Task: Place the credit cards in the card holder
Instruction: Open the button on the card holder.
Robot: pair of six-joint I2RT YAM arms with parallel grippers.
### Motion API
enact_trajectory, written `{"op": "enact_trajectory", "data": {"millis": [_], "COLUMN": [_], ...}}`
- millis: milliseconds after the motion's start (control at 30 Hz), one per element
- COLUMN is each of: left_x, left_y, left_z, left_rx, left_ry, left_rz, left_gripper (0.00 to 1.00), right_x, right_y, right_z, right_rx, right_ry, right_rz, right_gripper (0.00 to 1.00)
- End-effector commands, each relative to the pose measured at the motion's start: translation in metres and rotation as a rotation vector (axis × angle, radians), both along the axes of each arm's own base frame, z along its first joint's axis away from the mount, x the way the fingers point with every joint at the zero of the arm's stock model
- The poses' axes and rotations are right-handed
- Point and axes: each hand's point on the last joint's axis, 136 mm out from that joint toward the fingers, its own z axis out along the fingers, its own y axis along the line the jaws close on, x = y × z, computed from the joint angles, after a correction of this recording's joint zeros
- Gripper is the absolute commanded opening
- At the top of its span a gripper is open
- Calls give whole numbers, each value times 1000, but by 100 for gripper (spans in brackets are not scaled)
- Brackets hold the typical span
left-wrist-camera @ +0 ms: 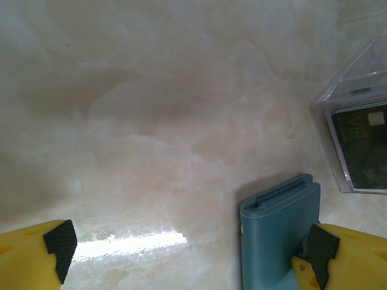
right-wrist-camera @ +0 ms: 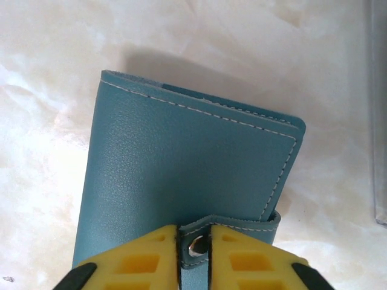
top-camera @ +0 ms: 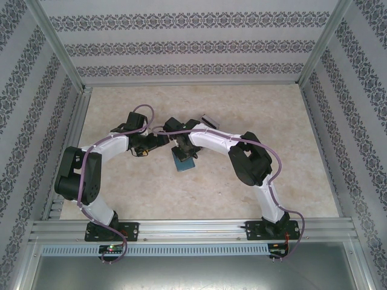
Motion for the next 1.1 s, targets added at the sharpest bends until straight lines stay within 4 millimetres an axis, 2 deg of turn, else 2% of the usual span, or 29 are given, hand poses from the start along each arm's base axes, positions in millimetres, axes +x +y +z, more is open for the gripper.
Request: {"op": "enact_trajectory", "data": {"millis": [0, 167, 567, 833, 1067], "left_x": [8, 9, 12, 12, 10], "left_y": [-5, -7, -23, -34, -33], "left_z": [4, 5, 12, 24, 27], "left_rx": [-17, -31, -135, -202, -197], "left_ry": [-17, -17, -27, -42, -43], "left_rz": [-4, -11, -30, -57, -58], "left_gripper": [100, 100, 99, 96, 95], "right_x": [-8, -6, 6, 10, 13], "right_y": [0, 8, 14, 11, 8], "right_z": [-21, -8, 31, 45, 67], "right_rx": [-13, 62, 363, 455, 565], "right_ry": [33, 13, 31, 33, 41], "right_rz": [3, -16, -162, -220, -269], "right_gripper": [12, 0, 0, 0, 0]}}
